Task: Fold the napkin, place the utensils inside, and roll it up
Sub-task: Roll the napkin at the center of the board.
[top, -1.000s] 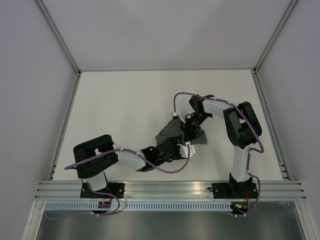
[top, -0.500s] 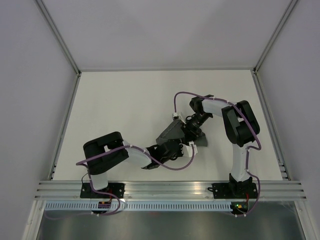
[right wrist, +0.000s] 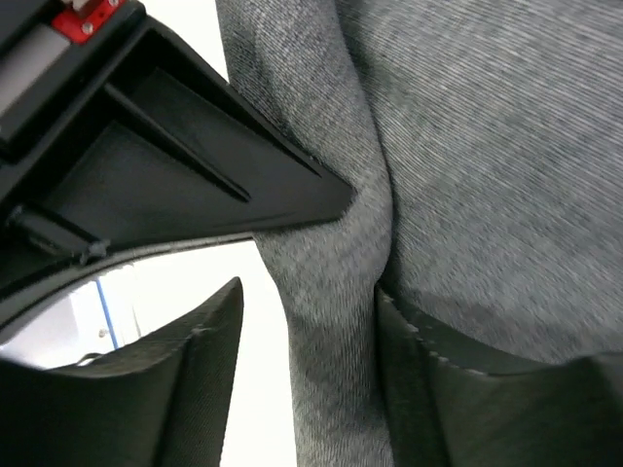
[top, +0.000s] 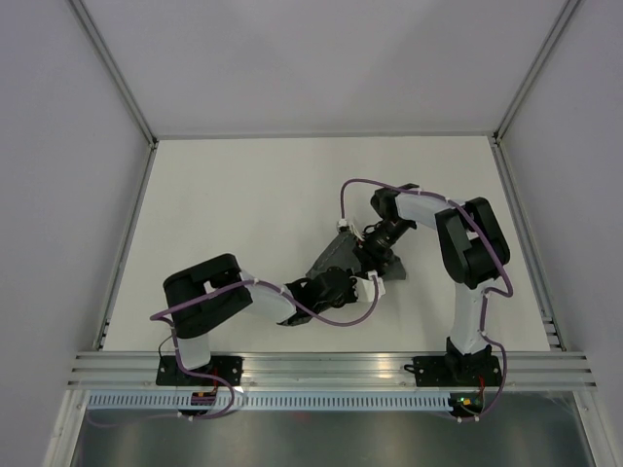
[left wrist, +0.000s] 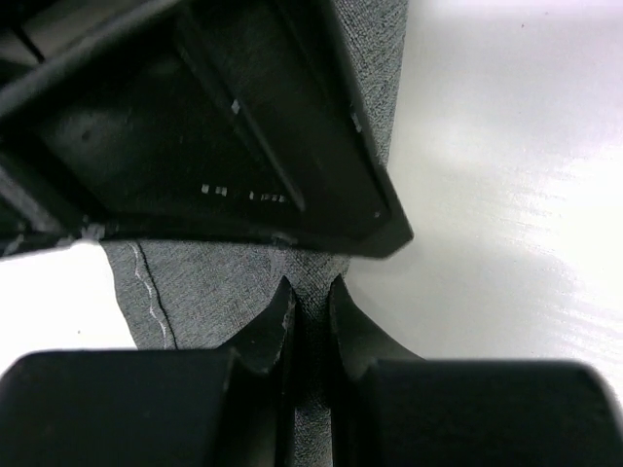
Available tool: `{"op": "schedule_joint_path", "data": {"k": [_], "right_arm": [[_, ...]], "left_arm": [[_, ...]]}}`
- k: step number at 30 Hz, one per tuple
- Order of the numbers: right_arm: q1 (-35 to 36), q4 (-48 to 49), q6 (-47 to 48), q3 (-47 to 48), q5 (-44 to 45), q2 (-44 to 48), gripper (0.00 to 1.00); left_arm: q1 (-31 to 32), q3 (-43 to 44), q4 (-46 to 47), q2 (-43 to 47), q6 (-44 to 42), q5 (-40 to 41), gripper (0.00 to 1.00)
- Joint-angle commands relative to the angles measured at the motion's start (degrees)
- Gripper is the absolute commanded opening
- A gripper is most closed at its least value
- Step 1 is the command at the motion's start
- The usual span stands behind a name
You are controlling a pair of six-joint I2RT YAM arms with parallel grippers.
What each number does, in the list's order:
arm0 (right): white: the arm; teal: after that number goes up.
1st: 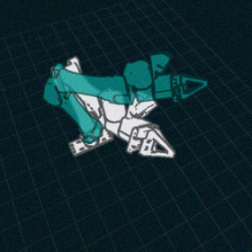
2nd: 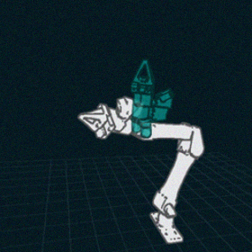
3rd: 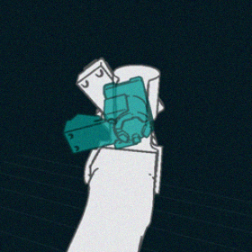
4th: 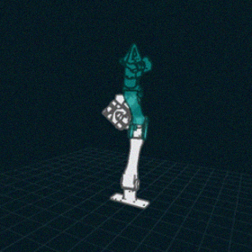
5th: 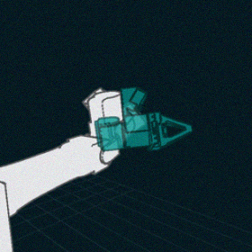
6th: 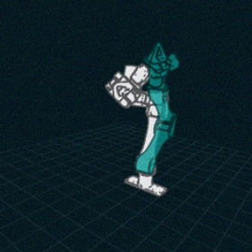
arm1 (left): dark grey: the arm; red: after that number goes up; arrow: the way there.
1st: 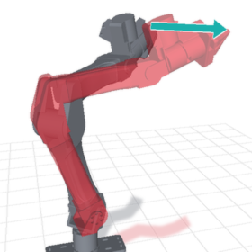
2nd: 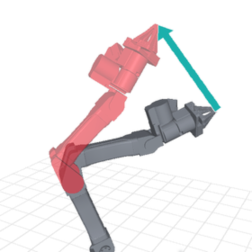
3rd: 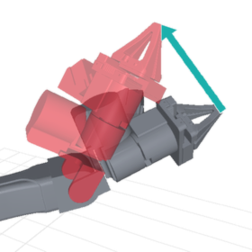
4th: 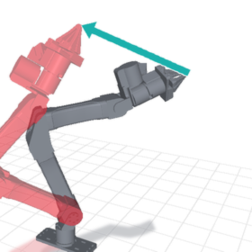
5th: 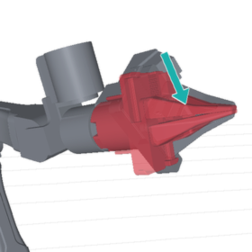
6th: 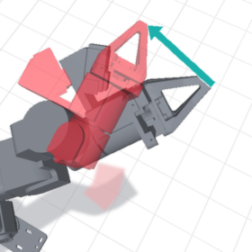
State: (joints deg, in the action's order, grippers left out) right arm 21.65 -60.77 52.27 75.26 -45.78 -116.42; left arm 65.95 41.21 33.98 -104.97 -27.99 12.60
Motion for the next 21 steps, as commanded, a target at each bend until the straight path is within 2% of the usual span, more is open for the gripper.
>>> {"op": "schedule_joint_path", "data": {"k": [1,7,13,17,21], "right_arm": [[-1.69,5.05,0.03,-1.09,5.00,3.91,0.61],[-6.43,9.52,-6.39,0.93,-1.68,11.21,0.70],[-12.32,15.32,-11.93,-0.29,-5.97,17.98,0.72],[-17.16,15.51,-11.58,-2.05,-9.06,21.76,0.72],[-21.29,13.05,-5.70,-5.12,-9.07,25.80,0.72]], "left_arm": [[-0.65,-0.08,-5.06,-1.55,7.68,-8.46,0.02],[-1.88,0.36,-7.25,-1.73,10.41,-13.99,0.02],[-3.72,2.03,-10.94,-2.35,12.43,-20.15,0.02],[-5.92,4.76,-14.63,-4.02,13.48,-24.99,0.02],[-7.94,8.44,-19.36,-6.64,14.19,-30.35,0.02]]}}
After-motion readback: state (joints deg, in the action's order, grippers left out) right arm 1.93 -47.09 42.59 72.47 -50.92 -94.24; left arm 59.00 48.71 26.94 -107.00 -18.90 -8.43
